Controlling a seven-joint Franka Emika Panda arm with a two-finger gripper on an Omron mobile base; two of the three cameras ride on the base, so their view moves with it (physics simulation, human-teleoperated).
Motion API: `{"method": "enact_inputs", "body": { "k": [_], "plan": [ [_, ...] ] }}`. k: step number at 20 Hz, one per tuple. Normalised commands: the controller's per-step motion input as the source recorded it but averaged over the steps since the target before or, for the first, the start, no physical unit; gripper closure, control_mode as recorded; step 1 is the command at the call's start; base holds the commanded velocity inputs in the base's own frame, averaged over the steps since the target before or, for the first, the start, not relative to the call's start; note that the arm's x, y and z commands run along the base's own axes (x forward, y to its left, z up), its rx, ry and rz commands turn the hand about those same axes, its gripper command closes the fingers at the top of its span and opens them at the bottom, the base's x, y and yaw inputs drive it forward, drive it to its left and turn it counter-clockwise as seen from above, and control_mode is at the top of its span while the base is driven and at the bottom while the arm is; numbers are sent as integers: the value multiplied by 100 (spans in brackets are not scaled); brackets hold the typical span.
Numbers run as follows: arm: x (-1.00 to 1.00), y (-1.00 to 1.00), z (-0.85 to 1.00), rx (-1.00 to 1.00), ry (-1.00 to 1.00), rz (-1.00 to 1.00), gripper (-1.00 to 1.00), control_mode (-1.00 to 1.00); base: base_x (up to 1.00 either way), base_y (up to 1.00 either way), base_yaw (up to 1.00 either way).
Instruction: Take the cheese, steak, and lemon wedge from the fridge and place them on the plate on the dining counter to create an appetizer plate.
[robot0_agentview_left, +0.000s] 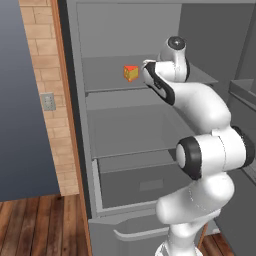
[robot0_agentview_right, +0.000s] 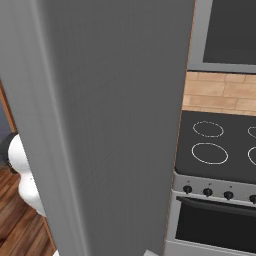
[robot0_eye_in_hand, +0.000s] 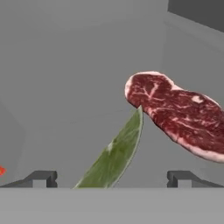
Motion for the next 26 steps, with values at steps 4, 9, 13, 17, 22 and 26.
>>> {"method": "enact_inputs", "body": {
  "k": [4, 9, 13, 17, 22, 26],
  "plan": [
    [34, 14, -3, 0, 0, -4, -100, -100, 0, 0, 0],
    [31, 2, -11, 0, 0, -6, -100, -100, 0, 0, 0],
    [18, 0, -15, 0, 0, -9, -100, -100, 0, 0, 0],
    [1, -10, -23, 0, 0, -13, -100, -100, 0, 0, 0],
    [0, -22, -20, 0, 0, -13, 100, -100, 0, 0, 0],
    [0, -8, -2, 0, -3, -4, 100, -100, 0, 0, 0]
  ]
}}
